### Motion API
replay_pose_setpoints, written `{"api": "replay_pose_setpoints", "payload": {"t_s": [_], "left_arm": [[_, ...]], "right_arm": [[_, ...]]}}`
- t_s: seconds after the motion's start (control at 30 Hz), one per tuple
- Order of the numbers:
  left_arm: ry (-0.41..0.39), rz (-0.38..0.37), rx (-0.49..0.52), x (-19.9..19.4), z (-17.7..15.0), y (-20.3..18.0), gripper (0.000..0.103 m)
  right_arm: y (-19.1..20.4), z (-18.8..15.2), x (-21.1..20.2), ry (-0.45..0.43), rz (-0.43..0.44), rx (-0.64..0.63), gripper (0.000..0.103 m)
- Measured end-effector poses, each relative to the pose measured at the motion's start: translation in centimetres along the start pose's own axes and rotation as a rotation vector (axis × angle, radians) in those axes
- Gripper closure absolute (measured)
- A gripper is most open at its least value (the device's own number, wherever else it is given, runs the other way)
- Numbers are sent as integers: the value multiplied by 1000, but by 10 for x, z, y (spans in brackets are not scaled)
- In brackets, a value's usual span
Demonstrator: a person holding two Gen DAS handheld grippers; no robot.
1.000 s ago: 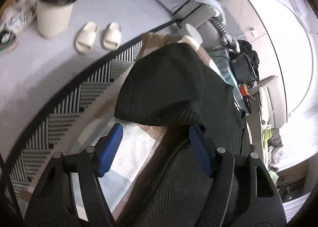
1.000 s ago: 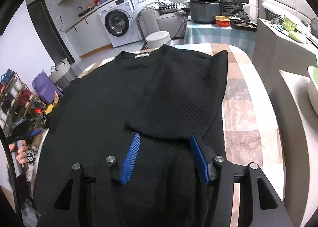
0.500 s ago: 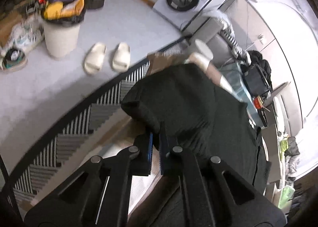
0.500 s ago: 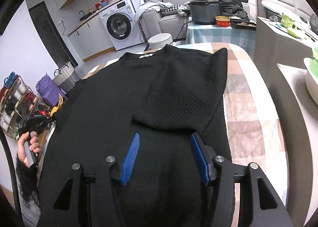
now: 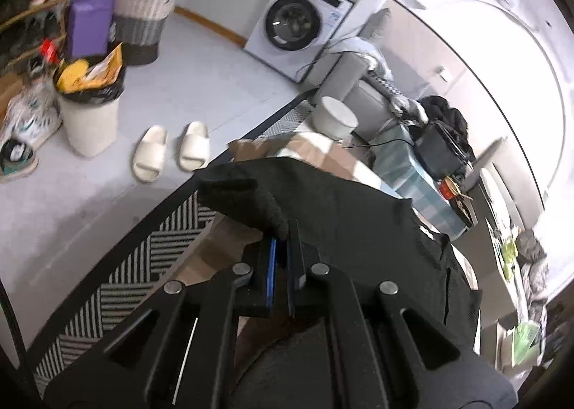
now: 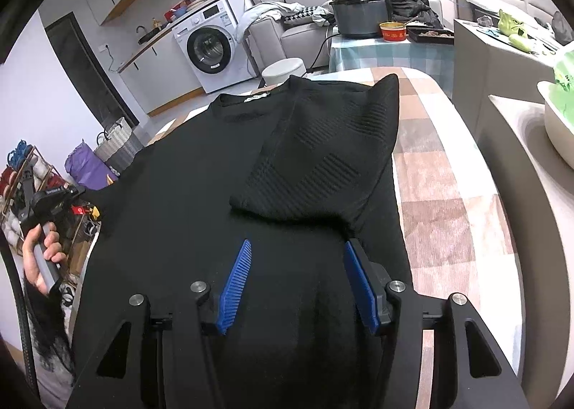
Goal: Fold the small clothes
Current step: 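Lay the sleeve down and open the left gripper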
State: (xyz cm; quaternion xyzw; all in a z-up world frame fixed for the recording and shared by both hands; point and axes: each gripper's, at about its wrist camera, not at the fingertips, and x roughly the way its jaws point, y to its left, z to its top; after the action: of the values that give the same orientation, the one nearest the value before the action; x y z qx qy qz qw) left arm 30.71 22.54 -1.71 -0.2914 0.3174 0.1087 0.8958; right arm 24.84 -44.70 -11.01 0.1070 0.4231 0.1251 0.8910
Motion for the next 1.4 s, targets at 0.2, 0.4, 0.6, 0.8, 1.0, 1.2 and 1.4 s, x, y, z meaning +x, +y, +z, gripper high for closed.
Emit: {"api": "replay_pose_setpoints", "payload": {"t_s": [0.2, 0.4, 0.6, 0.8, 1.0, 1.2, 1.4], "left_arm": [[-8, -134, 246, -7, -14, -94, 101], [329, -181, 529, 47, -103, -179, 97], [366, -247, 405, 31, -107, -148, 46], [249, -209, 279, 22, -67, -108, 39], [209, -178, 263, 65, -41, -109, 40], [338, -144, 199, 114, -46, -108, 47], [348, -183, 191, 130, -49, -110, 101]], "right_arm": [[0, -2, -5, -3, -5, 0, 46], [2, -3, -10, -12, -16, 4, 46], [4, -6, -13, -20, -14, 3, 45], [4, -4, -7, -12, 2, 2, 45], [-1, -6, -8, -8, 2, 10, 45], [-17, -9, -17, -13, -32, 61, 45], [-24, -13, -13, 0, -32, 77, 45]]}}
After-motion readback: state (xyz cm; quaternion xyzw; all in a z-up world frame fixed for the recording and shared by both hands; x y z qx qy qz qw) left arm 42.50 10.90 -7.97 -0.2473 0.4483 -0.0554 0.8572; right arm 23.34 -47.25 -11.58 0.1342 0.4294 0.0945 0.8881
